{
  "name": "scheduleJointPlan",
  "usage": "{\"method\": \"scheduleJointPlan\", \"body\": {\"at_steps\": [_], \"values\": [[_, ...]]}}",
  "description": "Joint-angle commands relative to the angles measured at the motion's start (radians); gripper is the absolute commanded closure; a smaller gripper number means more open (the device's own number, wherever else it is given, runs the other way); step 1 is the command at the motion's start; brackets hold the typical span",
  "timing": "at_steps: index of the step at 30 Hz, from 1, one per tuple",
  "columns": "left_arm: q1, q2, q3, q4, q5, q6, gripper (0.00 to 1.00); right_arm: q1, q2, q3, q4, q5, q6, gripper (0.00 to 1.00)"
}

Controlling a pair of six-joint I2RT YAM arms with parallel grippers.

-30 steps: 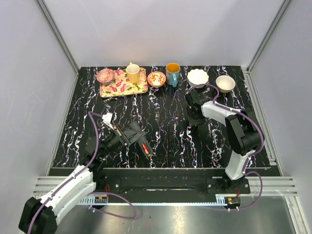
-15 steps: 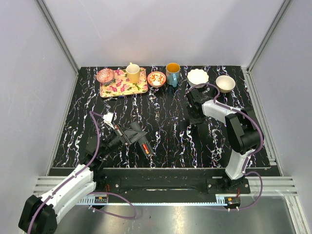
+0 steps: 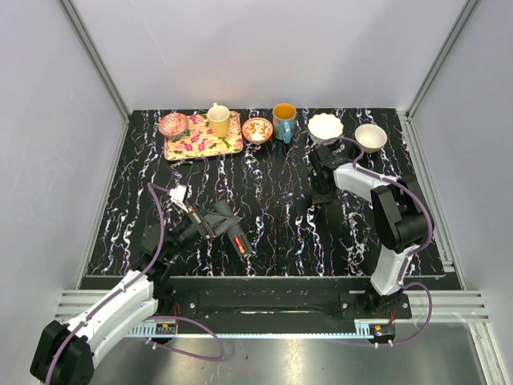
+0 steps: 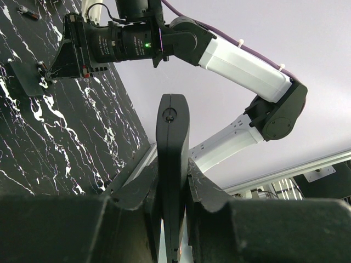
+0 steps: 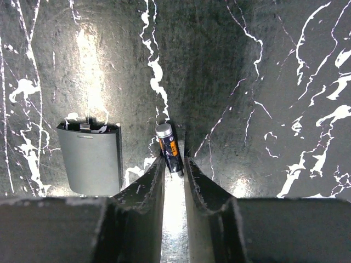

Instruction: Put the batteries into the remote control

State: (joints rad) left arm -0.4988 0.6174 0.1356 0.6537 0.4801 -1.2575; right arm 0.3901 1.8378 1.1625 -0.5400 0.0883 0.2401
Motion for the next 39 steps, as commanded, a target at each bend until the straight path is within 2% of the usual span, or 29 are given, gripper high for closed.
{"method": "scheduleJointPlan", "body": {"at_steps": [1,5,6,7,9,13,20,28,29,33,34,39], "values": [[-0.003,-0.011,-0.008,0.083,-0.009,0.001,1.0,-0.002,0.037,0.02,-0.028,-0.047,0.036,0.77],[-0.003,-0.01,-0.01,0.084,-0.012,0.001,1.0,-0.002,0.054,0.019,-0.037,-0.045,0.064,0.8],[-0.004,-0.01,-0.013,0.086,-0.012,0.0,1.0,-0.002,0.054,0.016,-0.037,-0.047,0.073,0.77],[-0.003,-0.01,-0.011,0.089,-0.011,0.0,1.0,-0.002,0.054,0.009,-0.037,-0.045,0.076,0.7],[-0.003,-0.013,-0.011,0.087,-0.009,0.0,1.0,-0.002,0.051,0.005,-0.037,-0.048,0.083,0.66],[-0.003,-0.013,-0.014,0.087,-0.012,0.0,1.0,-0.002,0.04,-0.003,-0.04,-0.05,0.09,0.64],[-0.006,-0.004,-0.011,0.098,-0.009,-0.003,1.0,-0.002,0.044,-0.018,-0.046,-0.047,0.113,0.72],[-0.007,0.001,-0.016,0.104,-0.012,-0.003,1.0,-0.002,0.052,-0.038,-0.054,-0.044,0.142,0.92],[-0.01,0.004,-0.013,0.107,-0.009,-0.003,1.0,-0.002,0.054,-0.04,-0.054,-0.042,0.149,0.92],[-0.012,0.01,-0.011,0.119,-0.009,-0.008,1.0,-0.002,0.054,-0.046,-0.055,-0.035,0.157,0.77],[-0.014,0.008,-0.011,0.119,-0.011,-0.008,1.0,-0.002,0.051,-0.047,-0.058,-0.029,0.159,0.69],[-0.015,0.002,-0.016,0.115,-0.014,-0.008,1.0,-0.002,0.041,-0.049,-0.075,-0.009,0.162,0.62]]}}
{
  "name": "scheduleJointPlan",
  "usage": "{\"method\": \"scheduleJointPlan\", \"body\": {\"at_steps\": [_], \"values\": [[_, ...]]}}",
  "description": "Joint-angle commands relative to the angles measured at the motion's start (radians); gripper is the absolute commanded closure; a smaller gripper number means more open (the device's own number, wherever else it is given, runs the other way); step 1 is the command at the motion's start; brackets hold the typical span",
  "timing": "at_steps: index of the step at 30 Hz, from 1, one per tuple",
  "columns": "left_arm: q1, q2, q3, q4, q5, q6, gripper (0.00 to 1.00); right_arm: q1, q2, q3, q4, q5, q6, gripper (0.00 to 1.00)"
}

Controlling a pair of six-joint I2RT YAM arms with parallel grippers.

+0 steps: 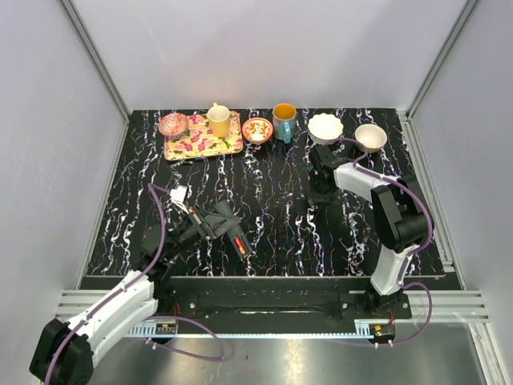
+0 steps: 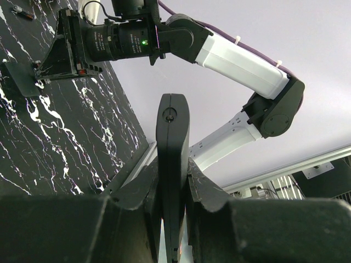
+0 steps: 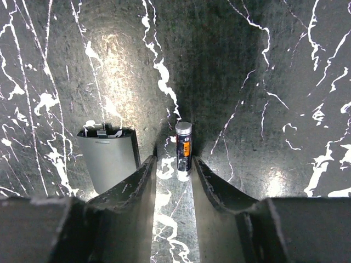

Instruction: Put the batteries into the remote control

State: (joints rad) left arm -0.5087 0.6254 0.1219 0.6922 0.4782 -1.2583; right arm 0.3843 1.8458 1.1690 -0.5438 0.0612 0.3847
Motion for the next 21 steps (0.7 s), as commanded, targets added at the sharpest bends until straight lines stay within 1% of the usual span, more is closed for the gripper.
{"method": "scheduleJointPlan", "body": {"at_steps": [1,4,8,9,11,12,15,17,20,21], "values": [[-0.007,-0.006,-0.002,0.078,-0.01,-0.007,1.0,0.005,0.033,-0.057,-0.073,0.017,0.017,0.62],[-0.005,0.0,-0.001,0.084,-0.009,-0.007,1.0,0.004,0.033,-0.066,-0.071,0.011,0.025,0.64],[-0.007,0.0,-0.002,0.086,-0.004,-0.007,1.0,0.005,0.032,-0.074,-0.074,0.02,0.031,0.72],[-0.007,0.0,-0.002,0.086,-0.003,-0.007,1.0,0.007,0.032,-0.072,-0.079,0.02,0.034,0.79],[-0.007,0.0,-0.001,0.086,-0.004,-0.007,1.0,0.005,0.033,-0.072,-0.082,0.023,0.037,0.85],[-0.008,0.0,-0.002,0.087,-0.004,-0.007,1.0,0.005,0.033,-0.072,-0.087,0.023,0.039,0.91],[-0.008,0.005,0.004,0.087,-0.003,-0.004,1.0,0.007,0.03,-0.074,-0.091,0.02,0.04,1.0],[-0.01,0.014,0.005,0.09,-0.004,-0.003,1.0,0.005,0.02,-0.078,-0.09,0.014,0.043,1.0],[-0.011,0.046,0.018,0.11,-0.003,0.0,1.0,0.022,-0.069,-0.094,-0.093,-0.014,0.049,1.0],[-0.016,0.059,0.024,0.122,-0.003,0.0,1.0,0.034,-0.144,-0.092,-0.114,-0.02,0.046,1.0]]}}
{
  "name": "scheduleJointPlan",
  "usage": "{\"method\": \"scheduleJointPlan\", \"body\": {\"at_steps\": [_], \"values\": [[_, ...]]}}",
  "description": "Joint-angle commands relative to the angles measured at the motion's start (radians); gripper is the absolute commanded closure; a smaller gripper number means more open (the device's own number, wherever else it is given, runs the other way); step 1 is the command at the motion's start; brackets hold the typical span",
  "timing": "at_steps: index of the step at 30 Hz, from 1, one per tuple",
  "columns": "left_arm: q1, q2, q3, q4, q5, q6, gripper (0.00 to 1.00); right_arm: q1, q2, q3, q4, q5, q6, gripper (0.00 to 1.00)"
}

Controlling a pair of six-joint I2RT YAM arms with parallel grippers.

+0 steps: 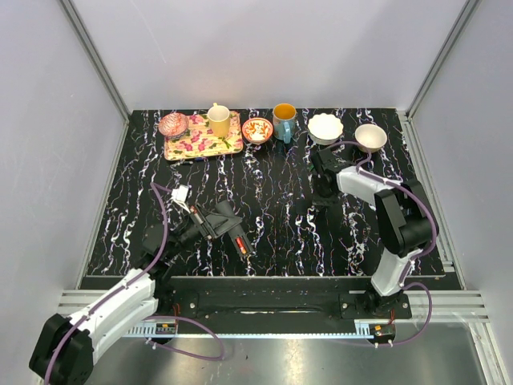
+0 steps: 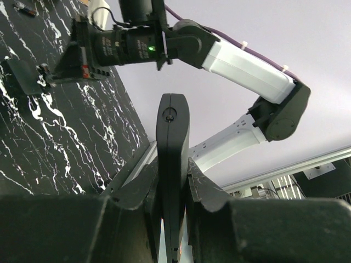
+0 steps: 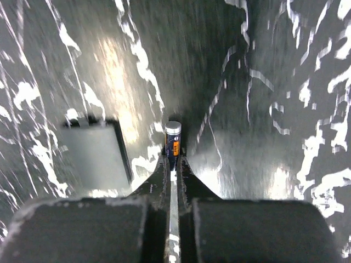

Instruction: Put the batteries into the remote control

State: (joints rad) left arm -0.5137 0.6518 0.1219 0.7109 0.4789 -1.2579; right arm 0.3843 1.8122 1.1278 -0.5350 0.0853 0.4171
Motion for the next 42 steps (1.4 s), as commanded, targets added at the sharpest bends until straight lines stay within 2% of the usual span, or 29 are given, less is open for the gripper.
{"method": "scheduleJointPlan", "body": {"at_steps": [1,7,9,13,20,26,29,42], "values": [[-0.012,0.057,0.033,0.114,0.0,0.002,1.0,0.051,-0.152,-0.045,-0.14,-0.044,0.008,1.0],[-0.02,0.164,0.09,0.153,-0.006,0.026,1.0,0.231,-0.424,0.084,-0.35,-0.082,-0.026,1.0],[-0.022,0.204,0.1,0.191,-0.006,0.028,1.0,0.257,-0.479,0.133,-0.419,-0.209,-0.04,1.0],[-0.034,0.348,0.125,0.292,-0.005,0.0,1.0,0.295,-0.513,0.194,-0.519,-0.35,-0.081,1.0],[-0.088,0.563,0.165,0.493,-0.026,-0.06,1.0,0.358,-0.496,0.308,-0.69,-0.401,-0.143,1.0],[-0.109,0.721,0.194,0.668,-0.023,-0.123,1.0,0.396,-0.435,0.357,-0.712,-0.41,-0.146,1.0],[-0.117,0.77,0.205,0.705,-0.028,-0.139,1.0,0.412,-0.407,0.348,-0.679,-0.43,-0.121,1.0],[-0.155,0.841,0.225,0.748,-0.059,-0.159,1.0,0.476,-0.312,0.375,-0.589,-0.438,-0.06,1.0]]}}
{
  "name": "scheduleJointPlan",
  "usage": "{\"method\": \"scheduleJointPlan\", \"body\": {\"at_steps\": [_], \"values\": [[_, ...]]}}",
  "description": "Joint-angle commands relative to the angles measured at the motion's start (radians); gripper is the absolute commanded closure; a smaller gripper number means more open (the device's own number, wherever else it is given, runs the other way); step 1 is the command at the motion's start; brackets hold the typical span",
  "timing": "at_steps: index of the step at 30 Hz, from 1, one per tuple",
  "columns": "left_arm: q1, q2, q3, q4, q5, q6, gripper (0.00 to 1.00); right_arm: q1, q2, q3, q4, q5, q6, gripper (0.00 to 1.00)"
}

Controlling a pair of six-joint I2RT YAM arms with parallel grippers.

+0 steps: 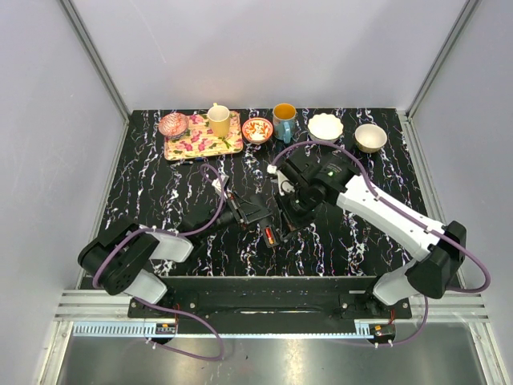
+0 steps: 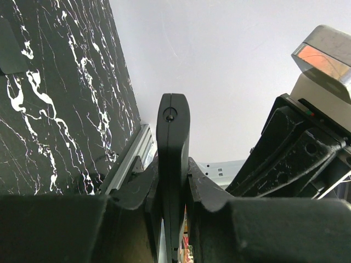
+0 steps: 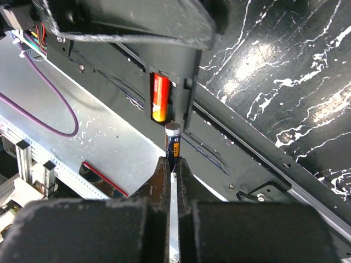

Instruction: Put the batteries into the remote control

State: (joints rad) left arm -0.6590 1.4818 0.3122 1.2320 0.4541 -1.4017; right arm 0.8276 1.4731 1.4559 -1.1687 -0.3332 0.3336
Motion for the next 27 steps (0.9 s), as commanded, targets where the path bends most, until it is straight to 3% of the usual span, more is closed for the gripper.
{"method": "scheduleJointPlan", "body": {"at_steps": [1,27], "values": [[-0.013,0.012,0.034,0.227,-0.035,-0.017,1.0,0.042,0.032,0.05,0.046,-0.018,0.025,1.0],[-0.027,-0.071,0.004,0.182,-0.054,0.026,1.0,0.061,0.056,0.001,0.052,0.039,0.058,1.0]]}}
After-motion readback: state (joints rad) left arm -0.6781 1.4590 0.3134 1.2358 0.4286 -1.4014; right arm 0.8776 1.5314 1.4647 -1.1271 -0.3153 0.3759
